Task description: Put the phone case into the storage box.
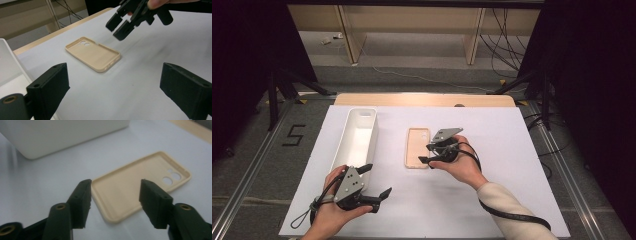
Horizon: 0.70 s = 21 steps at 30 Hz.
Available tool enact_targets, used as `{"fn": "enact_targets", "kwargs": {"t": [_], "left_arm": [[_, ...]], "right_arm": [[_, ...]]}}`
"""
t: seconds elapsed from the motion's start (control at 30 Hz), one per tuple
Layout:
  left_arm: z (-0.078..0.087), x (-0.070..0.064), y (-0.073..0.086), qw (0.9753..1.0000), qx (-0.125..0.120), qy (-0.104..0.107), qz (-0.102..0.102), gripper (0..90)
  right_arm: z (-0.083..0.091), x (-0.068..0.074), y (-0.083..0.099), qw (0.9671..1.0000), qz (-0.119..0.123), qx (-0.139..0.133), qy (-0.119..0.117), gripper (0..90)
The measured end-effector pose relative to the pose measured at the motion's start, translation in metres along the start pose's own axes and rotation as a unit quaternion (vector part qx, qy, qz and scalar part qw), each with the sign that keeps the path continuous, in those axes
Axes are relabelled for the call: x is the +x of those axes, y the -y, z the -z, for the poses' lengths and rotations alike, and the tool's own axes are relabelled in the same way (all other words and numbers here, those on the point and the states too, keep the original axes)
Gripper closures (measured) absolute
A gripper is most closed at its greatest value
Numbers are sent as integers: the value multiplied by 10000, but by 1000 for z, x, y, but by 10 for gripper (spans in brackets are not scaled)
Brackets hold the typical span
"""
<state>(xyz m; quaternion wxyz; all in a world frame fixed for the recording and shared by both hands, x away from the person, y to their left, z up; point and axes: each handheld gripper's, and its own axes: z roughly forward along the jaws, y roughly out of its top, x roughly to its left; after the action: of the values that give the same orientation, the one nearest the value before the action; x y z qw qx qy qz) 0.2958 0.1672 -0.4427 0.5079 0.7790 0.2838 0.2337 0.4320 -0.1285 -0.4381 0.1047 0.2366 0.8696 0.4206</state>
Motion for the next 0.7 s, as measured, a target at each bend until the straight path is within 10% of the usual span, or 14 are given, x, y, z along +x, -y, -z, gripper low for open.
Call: {"fn": "enact_targets", "kwargs": {"t": [0.3,0.7], "left_arm": [[-2,1,1,10000,36,4,19,81],[-4,0,0,10000,46,13,-35,82]], "right_arm": [[54,-2,20,9953,-151,-949,88,254],[95,-1,45,9895,-94,-1404,337,205]]}}
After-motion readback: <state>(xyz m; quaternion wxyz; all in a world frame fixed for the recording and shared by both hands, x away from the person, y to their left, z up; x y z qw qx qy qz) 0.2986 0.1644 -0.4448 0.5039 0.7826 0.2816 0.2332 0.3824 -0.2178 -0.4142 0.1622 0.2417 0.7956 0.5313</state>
